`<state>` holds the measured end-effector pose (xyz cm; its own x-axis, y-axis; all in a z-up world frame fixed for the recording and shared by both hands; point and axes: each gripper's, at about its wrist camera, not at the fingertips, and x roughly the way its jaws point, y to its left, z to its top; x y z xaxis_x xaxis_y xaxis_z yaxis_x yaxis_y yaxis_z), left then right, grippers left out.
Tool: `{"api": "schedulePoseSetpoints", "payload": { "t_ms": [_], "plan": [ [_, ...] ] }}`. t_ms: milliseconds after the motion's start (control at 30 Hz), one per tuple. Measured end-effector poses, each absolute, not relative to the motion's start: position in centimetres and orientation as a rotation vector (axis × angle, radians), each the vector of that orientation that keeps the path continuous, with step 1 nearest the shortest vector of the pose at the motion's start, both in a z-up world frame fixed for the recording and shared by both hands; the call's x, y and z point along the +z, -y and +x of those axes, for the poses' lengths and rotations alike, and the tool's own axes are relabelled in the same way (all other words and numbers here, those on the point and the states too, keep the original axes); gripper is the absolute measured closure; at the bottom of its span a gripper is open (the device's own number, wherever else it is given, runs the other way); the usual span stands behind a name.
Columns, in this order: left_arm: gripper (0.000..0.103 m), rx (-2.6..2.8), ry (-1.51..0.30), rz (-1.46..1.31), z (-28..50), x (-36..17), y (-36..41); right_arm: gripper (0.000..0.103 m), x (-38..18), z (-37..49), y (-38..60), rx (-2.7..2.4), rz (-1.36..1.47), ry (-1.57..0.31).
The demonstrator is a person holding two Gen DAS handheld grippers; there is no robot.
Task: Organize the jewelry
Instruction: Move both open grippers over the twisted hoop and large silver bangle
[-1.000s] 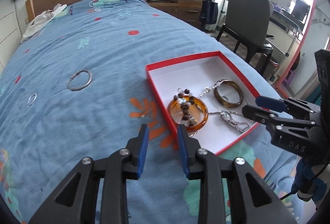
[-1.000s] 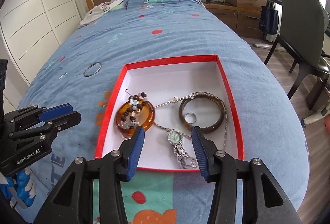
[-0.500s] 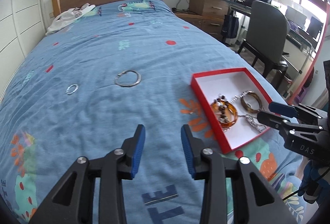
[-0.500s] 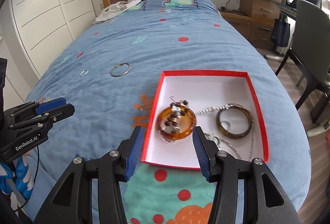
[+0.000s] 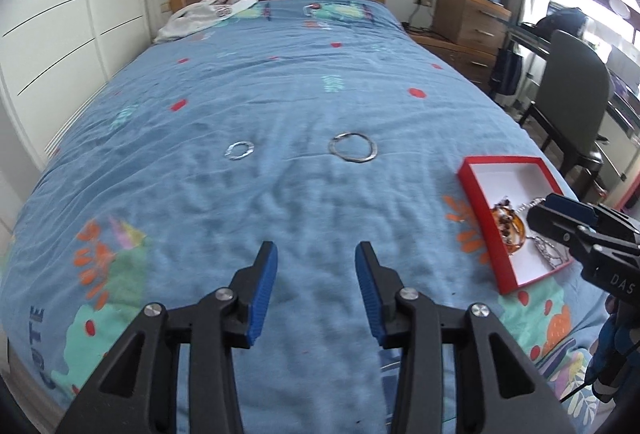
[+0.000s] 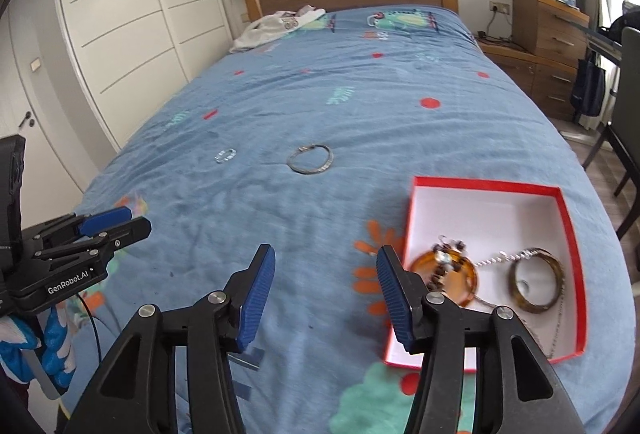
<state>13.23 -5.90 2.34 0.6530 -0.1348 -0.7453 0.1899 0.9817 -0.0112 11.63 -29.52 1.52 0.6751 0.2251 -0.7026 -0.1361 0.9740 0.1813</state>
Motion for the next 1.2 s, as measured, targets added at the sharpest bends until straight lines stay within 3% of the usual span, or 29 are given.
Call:
{"api": "schedulePoseSetpoints", "payload": {
  "t_ms": [533, 1200],
  "plan": [
    [0.064, -0.062, -0.843, 0.041, 14.7, 2.1, 1.3, 0.049, 2.0, 16.5, 24.9, 0.341, 0.117, -0.772],
    [0.064, -0.086, -0.92, -0.091, 32.0, -5.3, -1.4, 0.049, -7.0, 31.5, 25.8, 0.283, 0.183, -0.907]
  ]
}}
